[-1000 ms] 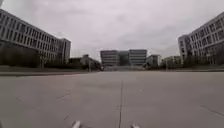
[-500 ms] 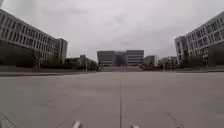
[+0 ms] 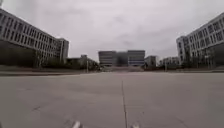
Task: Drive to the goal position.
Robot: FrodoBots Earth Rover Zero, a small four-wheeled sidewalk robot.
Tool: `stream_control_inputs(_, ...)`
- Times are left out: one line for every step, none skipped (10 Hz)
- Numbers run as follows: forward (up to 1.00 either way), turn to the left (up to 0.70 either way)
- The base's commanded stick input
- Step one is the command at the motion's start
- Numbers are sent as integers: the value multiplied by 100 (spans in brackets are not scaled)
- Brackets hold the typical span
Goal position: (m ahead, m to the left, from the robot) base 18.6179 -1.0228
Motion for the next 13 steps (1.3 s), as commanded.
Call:
stream_control_inputs(70, 0)
stream_control_inputs(70, 0)
stream_control_inputs(70, 0)
stream_control_inputs(70, 0)
stream_control_inputs(70, 0)
stream_control_inputs(70, 0)
stream_control_inputs(70, 0)
stream_control_inputs(70, 0)
stream_control_inputs(70, 0)
stream_control_inputs(70, 0)
stream_control_inputs(70, 0)
stream_control_inputs(70, 0)
stream_control_inputs(70, 0)
